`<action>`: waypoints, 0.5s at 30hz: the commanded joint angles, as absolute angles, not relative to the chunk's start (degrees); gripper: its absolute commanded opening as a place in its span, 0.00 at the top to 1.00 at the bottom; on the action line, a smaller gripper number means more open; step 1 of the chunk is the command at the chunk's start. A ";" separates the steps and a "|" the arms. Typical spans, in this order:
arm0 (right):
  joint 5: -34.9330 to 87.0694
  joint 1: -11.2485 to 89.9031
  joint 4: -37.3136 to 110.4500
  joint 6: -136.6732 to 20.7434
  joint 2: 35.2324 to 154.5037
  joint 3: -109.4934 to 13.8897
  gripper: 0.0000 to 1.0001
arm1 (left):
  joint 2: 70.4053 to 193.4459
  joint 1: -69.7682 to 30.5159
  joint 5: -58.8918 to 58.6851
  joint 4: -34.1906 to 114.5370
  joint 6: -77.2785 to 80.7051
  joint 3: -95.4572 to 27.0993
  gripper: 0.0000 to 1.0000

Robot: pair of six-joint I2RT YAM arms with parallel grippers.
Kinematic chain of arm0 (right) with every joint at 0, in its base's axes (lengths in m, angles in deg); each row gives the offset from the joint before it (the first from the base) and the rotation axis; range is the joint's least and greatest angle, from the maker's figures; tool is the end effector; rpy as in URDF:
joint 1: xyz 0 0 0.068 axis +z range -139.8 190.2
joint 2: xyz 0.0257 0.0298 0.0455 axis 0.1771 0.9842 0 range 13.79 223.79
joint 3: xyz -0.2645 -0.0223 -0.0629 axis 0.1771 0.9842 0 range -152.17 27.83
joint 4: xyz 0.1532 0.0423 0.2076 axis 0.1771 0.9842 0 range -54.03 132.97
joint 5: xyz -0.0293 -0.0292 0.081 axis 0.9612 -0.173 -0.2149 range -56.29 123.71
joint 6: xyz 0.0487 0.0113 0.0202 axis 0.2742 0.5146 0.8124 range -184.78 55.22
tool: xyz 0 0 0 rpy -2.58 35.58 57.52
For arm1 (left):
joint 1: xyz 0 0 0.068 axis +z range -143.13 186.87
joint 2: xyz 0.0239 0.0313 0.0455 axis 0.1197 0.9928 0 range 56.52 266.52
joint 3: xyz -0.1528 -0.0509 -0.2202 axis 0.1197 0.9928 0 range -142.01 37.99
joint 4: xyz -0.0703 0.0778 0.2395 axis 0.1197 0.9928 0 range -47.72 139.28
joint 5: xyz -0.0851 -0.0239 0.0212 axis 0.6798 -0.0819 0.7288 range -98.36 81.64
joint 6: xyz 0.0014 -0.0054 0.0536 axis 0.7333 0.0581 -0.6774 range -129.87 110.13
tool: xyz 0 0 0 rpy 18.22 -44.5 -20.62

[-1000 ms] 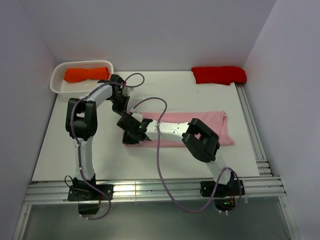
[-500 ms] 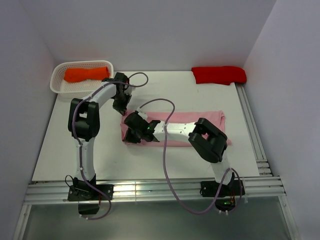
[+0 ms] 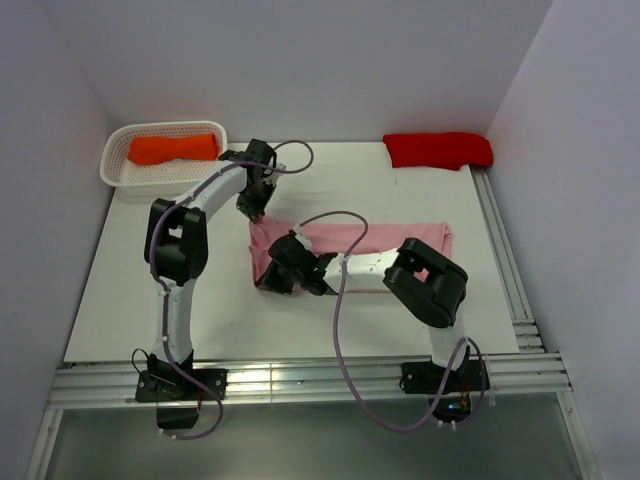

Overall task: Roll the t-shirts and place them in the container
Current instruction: Roll the tshirt

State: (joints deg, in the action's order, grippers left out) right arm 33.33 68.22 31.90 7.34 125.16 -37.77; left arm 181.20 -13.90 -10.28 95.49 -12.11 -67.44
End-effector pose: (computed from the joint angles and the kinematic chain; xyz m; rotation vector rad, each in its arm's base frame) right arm 0.2181 0.3495 0.1527 0.3144 2.5737 1.0579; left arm 0.4251 -0.1600 0.2020 0.5584 2.7786 -0.0236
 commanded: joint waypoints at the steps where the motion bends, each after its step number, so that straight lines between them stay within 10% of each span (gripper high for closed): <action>1: 32.39 67.68 23.87 10.54 119.96 -33.36 0.98 | 181.24 -15.45 -15.38 94.75 -11.80 -70.47 0.96; 15: 31.60 65.92 12.78 15.64 118.99 -26.05 0.98 | 183.34 -21.87 -25.06 94.75 -13.82 -70.99 0.94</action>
